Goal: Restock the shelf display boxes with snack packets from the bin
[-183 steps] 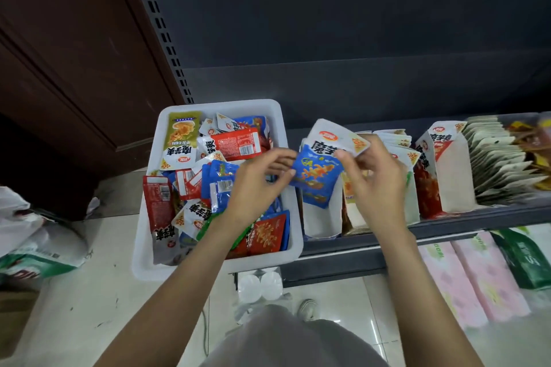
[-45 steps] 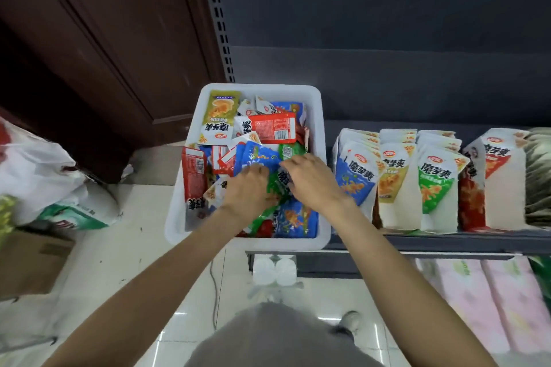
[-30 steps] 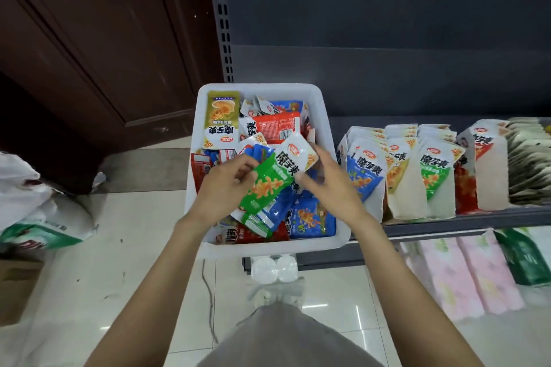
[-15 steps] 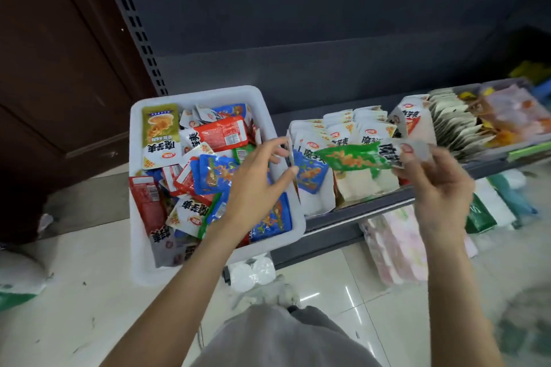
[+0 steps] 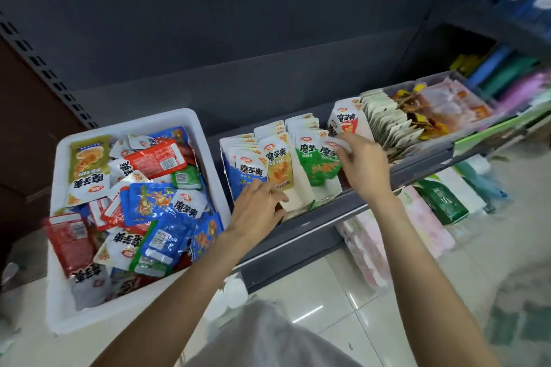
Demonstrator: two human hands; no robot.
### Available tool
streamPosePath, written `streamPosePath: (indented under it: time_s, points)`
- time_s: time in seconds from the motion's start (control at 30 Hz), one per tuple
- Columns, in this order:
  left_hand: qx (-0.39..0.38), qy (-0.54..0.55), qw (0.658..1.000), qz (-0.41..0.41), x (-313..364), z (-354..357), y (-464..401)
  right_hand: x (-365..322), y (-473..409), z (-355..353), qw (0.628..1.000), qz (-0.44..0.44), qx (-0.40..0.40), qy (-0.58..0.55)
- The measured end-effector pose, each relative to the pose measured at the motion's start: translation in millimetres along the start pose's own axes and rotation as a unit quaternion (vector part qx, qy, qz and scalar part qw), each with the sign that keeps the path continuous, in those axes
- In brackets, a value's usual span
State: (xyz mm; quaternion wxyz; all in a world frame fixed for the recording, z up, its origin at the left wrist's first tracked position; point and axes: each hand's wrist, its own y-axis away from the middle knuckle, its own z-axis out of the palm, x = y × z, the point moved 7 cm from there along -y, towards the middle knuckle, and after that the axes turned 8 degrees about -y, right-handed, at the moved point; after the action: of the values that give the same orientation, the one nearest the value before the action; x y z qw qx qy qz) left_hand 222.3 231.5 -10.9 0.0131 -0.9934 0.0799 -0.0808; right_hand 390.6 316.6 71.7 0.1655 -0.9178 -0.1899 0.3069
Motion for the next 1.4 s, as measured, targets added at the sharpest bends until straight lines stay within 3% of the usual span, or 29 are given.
streamPosePath:
  time_s: [0.13, 0.2, 0.27, 0.33, 0.43, 0.5, 0.57, 0.67, 0.77, 0.87, 1.0, 1.13, 1.2, 1.27, 1.33, 1.4]
  points:
    - [-0.007, 0.007, 1.0, 0.003, 2.1, 7.1, -2.6, 12.1, -20.4, 44.7, 0.992, 0.005, -0.127, 0.023]
    - [-0.008, 0.011, 1.0, 0.006, 1.7, 9.2, -3.2, 17.5, -26.1, 56.4, 0.99, 0.018, -0.139, 0.014]
    - [0.008, 0.028, 1.0, -0.002, -0.1, 5.5, -1.4, 21.3, -28.0, 53.7, 0.994, 0.036, -0.099, -0.022]
    - [0.07, 0.051, 0.996, -0.011, -3.7, -8.8, 2.6, 20.5, -22.2, 34.8, 0.997, 0.05, -0.009, -0.066]
    - [0.259, 0.105, 0.959, -0.038, -16.0, -50.8, 24.2, -1.4, 3.4, 9.6, 0.987, 0.047, 0.084, -0.125]
    - [0.346, 0.13, 0.926, -0.075, -32.4, -73.3, 46.7, -29.0, 19.0, 14.1, 0.979, 0.036, 0.057, -0.193]
    - [0.375, 0.125, 0.909, -0.131, -56.4, -83.6, 71.2, -65.0, 28.7, 32.4, 0.969, -0.004, -0.011, -0.248]
    - [0.289, 0.091, 0.921, -0.245, -109.8, -71.3, 103.2, -127.1, 39.7, 73.0, 0.959, -0.113, -0.118, -0.231]
    - [0.078, 0.062, 0.933, -0.346, -166.8, -29.6, 127.3, -175.7, 49.3, 124.7, 0.939, -0.197, -0.224, -0.17]
    - [-0.075, 0.03, 0.93, -0.358, -179.7, -5.8, 138.6, -205.5, 60.1, 180.7, 0.904, -0.287, -0.317, -0.023]
    - [-0.123, -0.068, 0.929, -0.341, -171.1, -5.9, 128.4, -210.1, 59.3, 224.1, 0.874, -0.291, -0.366, 0.129]
    - [-0.134, -0.023, 0.928, -0.346, -178.7, -3.2, 123.8, -210.3, 56.6, 233.6, 0.888, -0.256, -0.366, 0.11]
    - [-0.074, 0.05, 0.929, -0.359, -179.5, -7.9, 127.7, -207.4, 52.8, 226.7, 0.919, -0.175, -0.353, 0.005]
    - [0.073, 0.135, 0.916, -0.371, -175.5, -25.8, 135.7, -202.2, 49.3, 214.6, 0.934, -0.074, -0.33, -0.12]
    - [0.257, 0.168, 0.9, -0.31, -162.4, -54.8, 145.6, -194.7, 46.8, 198.4, 0.916, 0.046, -0.288, -0.275]
    - [0.366, 0.093, 0.91, -0.172, -137.9, -79.0, 150.2, -181.5, 46.1, 185.1, 0.87, 0.161, -0.249, -0.395]
